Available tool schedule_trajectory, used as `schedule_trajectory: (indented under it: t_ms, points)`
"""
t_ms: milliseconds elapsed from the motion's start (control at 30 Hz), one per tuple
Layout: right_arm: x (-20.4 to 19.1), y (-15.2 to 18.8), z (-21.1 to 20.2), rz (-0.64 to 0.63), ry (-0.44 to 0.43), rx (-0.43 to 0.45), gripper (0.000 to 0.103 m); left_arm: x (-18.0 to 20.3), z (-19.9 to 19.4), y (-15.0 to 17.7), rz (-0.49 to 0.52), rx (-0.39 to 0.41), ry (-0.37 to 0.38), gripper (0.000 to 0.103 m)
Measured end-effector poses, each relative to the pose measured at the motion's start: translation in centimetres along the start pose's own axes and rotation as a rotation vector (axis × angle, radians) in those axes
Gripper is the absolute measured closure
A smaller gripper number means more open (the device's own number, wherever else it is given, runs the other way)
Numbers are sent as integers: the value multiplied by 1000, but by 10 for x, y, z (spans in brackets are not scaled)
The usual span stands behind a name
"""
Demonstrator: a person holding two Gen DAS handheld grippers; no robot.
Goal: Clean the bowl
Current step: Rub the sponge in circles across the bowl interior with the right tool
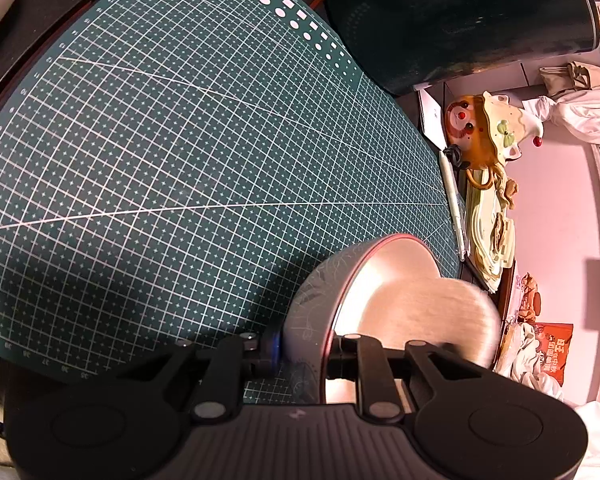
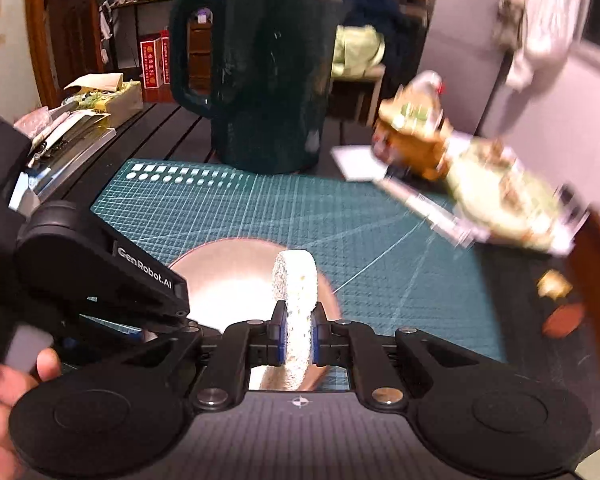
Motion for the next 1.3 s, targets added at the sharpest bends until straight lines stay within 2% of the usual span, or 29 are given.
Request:
schedule_trajectory:
  t_ms: [100, 133, 167, 267, 500, 600, 800, 1000, 1200, 1300]
  points:
    - [13, -9, -14, 15, 11, 41, 93, -4, 0, 0, -2, 0, 0, 84]
    - [17, -12, -17, 37, -3, 42, 93, -4, 0, -1, -2, 0, 0, 84]
    - [26, -15, -18, 93, -52, 34, 93, -5, -1, -2, -2, 0, 0, 84]
    - [39, -16, -12, 199, -158, -5, 93, -9, 0, -4, -4, 1, 0, 84]
    - [31, 2, 36, 312, -287, -152, 93, -11, -1, -5, -3, 0, -1, 84]
    - [19, 6, 39, 245, -213, -150, 93, -15, 1, -6, -2, 0, -2, 84]
    - [-2, 7, 32, 108, -133, -126, 93, -17, 3, -6, -1, 3, -1, 84]
    - [-2, 6, 23, 22, -28, -108, 93, -21, 6, -9, -1, 2, -1, 84]
    - [5, -4, 4, -9, 33, -50, 93, -20, 6, -7, -1, 4, -2, 84]
    - [16, -10, -7, 49, -13, -10, 93, -20, 5, -7, -2, 4, -1, 84]
Point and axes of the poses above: each gripper's, at about its wrist camera, not at the fingertips, and z roughly the way its jaws point, x to its right, y to its underside, the point moved 1 cm from there along z, roughly the way its jaws point, and after that the axes turned 4 degrees about x, right-handed, at the moved point
